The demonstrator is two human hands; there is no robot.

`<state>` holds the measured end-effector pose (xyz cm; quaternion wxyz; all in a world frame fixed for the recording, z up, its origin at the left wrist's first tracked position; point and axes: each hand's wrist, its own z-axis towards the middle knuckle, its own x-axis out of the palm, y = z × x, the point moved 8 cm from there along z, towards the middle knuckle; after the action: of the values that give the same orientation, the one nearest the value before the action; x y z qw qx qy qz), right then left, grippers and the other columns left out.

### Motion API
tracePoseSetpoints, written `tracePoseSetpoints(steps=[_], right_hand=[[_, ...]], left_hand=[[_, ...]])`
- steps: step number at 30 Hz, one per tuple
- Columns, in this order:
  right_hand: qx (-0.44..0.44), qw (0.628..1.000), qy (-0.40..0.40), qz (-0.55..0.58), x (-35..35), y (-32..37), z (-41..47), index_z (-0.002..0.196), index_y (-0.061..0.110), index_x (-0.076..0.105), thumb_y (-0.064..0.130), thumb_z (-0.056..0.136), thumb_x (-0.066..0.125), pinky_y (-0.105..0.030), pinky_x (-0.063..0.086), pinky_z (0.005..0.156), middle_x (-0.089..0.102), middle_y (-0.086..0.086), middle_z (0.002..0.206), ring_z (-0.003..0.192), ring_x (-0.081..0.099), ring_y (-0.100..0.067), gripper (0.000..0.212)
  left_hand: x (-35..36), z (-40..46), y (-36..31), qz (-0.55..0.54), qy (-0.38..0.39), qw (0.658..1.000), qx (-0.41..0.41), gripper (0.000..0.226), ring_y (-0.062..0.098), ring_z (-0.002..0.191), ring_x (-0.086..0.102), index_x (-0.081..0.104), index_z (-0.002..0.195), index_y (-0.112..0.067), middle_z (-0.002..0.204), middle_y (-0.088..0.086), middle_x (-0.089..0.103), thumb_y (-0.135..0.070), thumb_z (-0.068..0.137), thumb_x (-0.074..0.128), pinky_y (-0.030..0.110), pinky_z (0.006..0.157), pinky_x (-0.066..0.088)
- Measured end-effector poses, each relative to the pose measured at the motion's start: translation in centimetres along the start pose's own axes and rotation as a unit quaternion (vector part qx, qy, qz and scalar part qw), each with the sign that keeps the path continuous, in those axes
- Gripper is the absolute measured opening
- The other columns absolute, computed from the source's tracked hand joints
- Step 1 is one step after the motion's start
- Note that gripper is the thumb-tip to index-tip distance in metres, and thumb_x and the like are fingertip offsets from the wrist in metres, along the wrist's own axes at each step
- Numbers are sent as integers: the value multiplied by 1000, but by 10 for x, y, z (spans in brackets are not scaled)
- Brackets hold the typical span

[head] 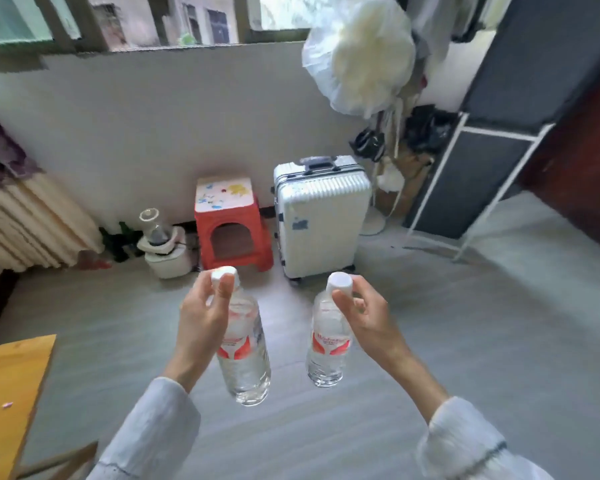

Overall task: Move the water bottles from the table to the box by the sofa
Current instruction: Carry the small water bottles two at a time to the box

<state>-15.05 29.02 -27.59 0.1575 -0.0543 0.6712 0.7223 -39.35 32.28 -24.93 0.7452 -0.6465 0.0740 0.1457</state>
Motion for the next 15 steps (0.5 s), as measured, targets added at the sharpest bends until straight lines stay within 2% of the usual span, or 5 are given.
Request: tracePoseSetpoints(steps=[4,7,9,11,15], right_hand=[[29,995,-96,-18,-124,-29,-15,93,36,58,77,66,49,-40,48,84,61,6,90,92,58,-20,50],[47,982,-180,-27,-207,-47,-33,97,30,59,67,70,51,-34,46,84,62,1,94,94,57,-18,46],[57,971,-232,-33,-256,-56,-45,99,24,59,64,71,50,-29,44,83,64,-2,96,94,57,-17,49],[63,955,-285,-48,-301,-64,-57,97,17,59,63,72,48,-28,43,81,64,-5,94,92,57,-19,53],[83,922,-372,-62,-380,-86,-68,94,13,59,60,72,50,-33,46,82,65,-10,94,92,59,-24,53]], left_hand=[[124,5,-48,-35,105,993,35,43,6,82,59,55,86,-36,85,-10,62,-73,69,41,33,78,48],[212,5,-87,-39,173,981,80,38,-13,80,56,54,87,-36,87,-16,59,-67,71,37,14,74,44],[268,3,-112,-41,219,969,107,40,-19,80,54,54,88,-35,88,-17,58,-67,72,36,4,69,42],[322,1,-132,-44,261,956,123,37,-14,79,55,52,86,-37,88,-16,59,-66,72,34,10,69,43],[431,1,-158,-70,342,928,133,37,6,82,58,54,83,-34,85,-10,61,-65,74,38,29,74,46]])
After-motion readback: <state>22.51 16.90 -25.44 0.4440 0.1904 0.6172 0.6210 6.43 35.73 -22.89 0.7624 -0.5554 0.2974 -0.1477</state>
